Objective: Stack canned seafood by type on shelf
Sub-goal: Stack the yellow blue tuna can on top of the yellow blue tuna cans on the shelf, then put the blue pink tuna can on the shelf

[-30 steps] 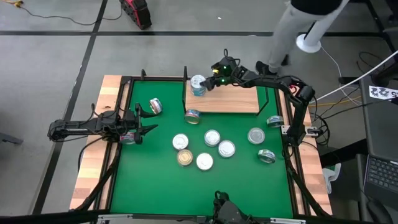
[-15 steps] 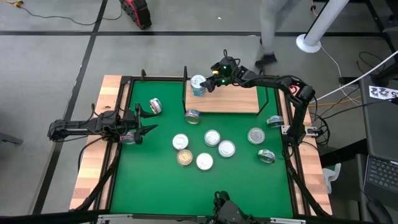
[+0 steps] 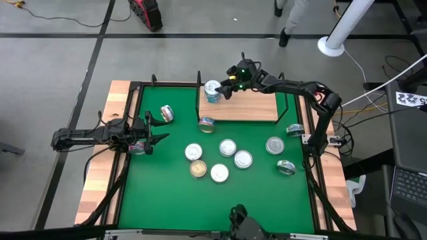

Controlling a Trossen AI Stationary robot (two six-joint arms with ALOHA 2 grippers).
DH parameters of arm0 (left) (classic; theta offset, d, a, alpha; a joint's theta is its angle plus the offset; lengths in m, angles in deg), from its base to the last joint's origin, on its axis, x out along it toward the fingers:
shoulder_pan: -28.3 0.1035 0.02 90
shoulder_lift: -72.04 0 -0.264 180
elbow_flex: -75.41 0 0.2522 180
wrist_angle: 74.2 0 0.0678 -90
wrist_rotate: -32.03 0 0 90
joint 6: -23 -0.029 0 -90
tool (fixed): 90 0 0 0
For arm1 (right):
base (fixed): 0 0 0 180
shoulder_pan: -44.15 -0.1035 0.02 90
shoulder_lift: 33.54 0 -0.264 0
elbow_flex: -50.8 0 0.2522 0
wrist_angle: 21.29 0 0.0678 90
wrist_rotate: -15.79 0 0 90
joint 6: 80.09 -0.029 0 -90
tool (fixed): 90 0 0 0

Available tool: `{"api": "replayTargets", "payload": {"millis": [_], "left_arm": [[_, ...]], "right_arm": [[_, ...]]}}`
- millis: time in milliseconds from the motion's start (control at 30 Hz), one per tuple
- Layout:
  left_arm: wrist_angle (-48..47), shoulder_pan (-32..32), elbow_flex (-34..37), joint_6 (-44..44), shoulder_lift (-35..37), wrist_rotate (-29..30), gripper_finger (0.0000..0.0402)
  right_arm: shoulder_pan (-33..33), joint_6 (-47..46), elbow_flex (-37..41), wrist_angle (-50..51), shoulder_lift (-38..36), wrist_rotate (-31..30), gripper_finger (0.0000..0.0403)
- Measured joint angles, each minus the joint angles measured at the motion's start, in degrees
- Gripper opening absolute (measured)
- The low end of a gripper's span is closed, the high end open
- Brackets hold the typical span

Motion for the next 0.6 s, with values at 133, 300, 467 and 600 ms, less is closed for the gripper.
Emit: {"api": "replayTargets", "payload": {"millis": [133, 300, 467, 600], "left_arm": [[0.0, 0.0, 0.0, 0.0, 0.0, 0.0, 0.0239], [0.0, 0.0, 0.0, 0.0, 0.0, 0.0, 0.0239], [0.0, 0.0, 0.0, 0.0, 0.0, 0.0, 0.0239], [0.0, 0.0, 0.0, 0.0, 0.0, 0.0, 0.0239]], "right_arm": [[0.0, 0.1, 0.0, -0.1, -2.0, 0.0, 0.0285], [-0.4, 0.1, 0.0, 1.4, -5.1, 1.5, 0.0285], [-2.1, 1.3, 0.0, 5.7, -7.5, 6.2, 0.0285], [-6.3, 6.2, 0.0, 9.6, -8.2, 7.0, 0.0285]]}}
